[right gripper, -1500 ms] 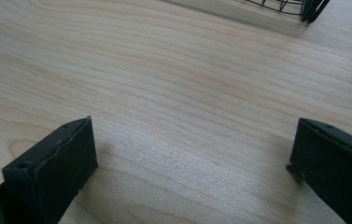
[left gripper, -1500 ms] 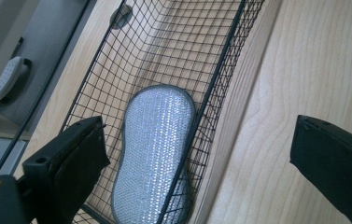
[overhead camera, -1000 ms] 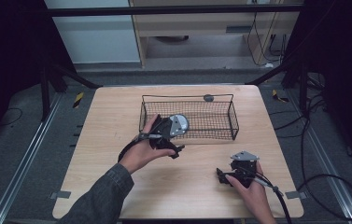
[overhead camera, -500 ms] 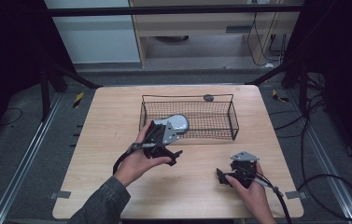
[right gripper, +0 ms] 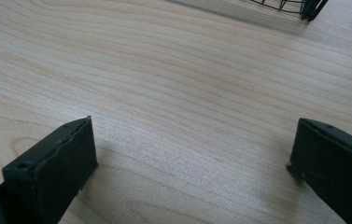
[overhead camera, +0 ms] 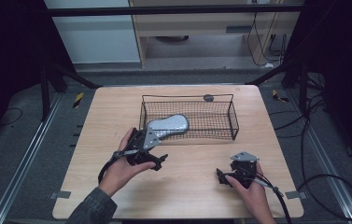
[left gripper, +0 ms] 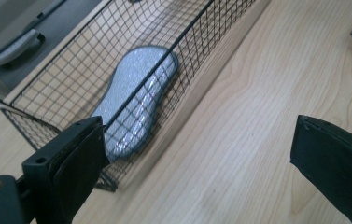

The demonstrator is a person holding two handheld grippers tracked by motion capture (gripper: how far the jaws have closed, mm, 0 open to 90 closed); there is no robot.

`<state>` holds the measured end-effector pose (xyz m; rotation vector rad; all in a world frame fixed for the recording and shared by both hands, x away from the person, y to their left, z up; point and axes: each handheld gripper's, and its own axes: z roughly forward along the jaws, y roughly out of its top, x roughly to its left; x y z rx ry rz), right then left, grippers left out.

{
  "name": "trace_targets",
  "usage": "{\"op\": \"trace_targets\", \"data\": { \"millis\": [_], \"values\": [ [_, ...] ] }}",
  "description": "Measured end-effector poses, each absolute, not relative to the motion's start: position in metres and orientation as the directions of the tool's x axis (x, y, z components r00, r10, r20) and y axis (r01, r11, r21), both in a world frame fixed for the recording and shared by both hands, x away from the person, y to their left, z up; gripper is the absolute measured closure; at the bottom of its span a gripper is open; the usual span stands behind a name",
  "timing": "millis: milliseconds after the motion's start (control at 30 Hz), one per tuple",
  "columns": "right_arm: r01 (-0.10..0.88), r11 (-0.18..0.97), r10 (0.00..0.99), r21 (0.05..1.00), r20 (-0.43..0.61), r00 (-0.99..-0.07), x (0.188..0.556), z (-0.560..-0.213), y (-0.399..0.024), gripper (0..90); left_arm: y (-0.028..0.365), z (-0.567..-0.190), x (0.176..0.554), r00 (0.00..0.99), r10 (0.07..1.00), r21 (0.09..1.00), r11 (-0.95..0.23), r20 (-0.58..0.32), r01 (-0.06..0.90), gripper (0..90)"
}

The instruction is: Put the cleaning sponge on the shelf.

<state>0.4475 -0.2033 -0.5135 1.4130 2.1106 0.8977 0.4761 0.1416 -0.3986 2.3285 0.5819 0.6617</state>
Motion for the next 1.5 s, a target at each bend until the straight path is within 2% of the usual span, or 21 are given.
{"op": "trace_targets", "data": {
  "millis": [500, 733, 1133, 1500],
  "values": [
    [0.637, 0.266, 0.926, 0.724, -0.007, -0.378, 0.447, -0.514, -0.203, 0.6, 0.193, -0.439, 0.466, 0.734, 0.634, 0.665, -0.66, 0.242, 0.351, 3.1],
    [0.638, 0.263, 0.926, 0.724, -0.005, -0.377, 0.447, -0.513, -0.203, 0.7, 0.224, -0.455, 0.466, 0.686, 0.691, 0.648, -0.633, 0.226, 0.424, 3.3],
    [0.637, 0.265, 0.926, 0.724, -0.006, -0.378, 0.447, -0.513, -0.203, 0.6, 0.269, -0.474, 0.49, 0.588, 0.786, 0.642, -0.554, 0.192, 0.53, 3.6],
    [0.637, 0.265, 0.926, 0.724, -0.006, -0.378, 0.447, -0.514, -0.203, 0.6, 0.281, -0.485, 0.504, 0.548, 0.821, 0.644, -0.508, 0.161, 0.572, 3.5]
  ]
}}
